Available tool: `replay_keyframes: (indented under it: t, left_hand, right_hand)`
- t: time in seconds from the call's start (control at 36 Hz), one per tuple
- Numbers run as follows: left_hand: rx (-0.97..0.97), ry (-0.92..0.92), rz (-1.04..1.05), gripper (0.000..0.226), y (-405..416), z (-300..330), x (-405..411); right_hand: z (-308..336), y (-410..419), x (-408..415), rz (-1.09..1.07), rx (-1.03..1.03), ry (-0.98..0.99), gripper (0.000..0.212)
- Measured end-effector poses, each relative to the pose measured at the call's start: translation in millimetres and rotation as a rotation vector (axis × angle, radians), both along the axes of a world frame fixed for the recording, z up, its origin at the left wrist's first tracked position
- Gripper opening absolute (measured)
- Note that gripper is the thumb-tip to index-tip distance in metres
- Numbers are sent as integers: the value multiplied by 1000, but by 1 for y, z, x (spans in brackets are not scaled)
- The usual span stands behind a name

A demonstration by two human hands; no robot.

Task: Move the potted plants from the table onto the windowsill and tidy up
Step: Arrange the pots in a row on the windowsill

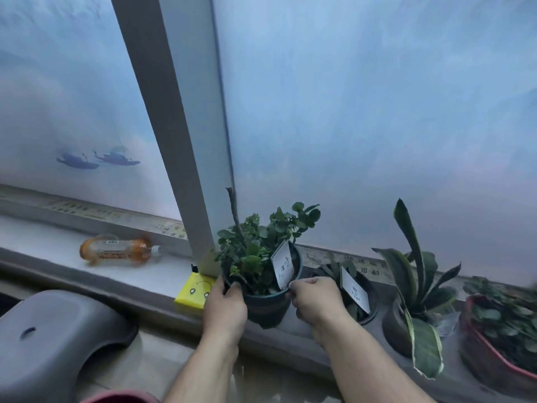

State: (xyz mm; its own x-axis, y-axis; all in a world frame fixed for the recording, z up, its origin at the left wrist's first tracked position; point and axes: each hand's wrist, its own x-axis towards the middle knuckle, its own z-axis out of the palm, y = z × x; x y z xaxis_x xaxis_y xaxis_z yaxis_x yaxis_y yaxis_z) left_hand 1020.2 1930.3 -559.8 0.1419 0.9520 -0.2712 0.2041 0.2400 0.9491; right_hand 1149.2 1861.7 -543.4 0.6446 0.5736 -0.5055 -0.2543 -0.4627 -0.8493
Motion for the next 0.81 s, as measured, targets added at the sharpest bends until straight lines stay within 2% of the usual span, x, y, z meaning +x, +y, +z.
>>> replay_keyframes:
  t: [0.11, 0.19, 0.28, 0.36, 0.44, 0.5, 0.67, 0.81]
  left_hand:
    - [-37, -167, 11, 27, 9, -8, 0]
    - [-72, -217, 84, 23, 10, -12, 3]
    - [-102, -169, 246, 25, 7, -16, 4]
    - [-65, -144, 253, 16, -1, -16, 8]
    - [-27, -154, 212, 19, -10, -15, 12]
    - [20, -143, 202, 22, -10, -16, 13]
    - [40, -117, 125, 39, 5, -25, 8]
    - [3, -197, 87, 41, 15, -31, 3]
  right_hand:
    - [3, -7, -16, -24, 44, 151, 20]
    - [6, -8, -13, -17, 32, 156, 15]
    - [2, -8, -1, -37, 39, -8, 13]
    - [-8, -6, 7, -21, 19, -231, 12]
    - [-17, 0, 10, -1, 18, -292, 24]
    - [-11, 3, 8, -21, 12, -299, 24]
    - [5, 3, -9, -84, 1, -124, 10]
    - [13, -1, -20, -96, 0, -9, 5]
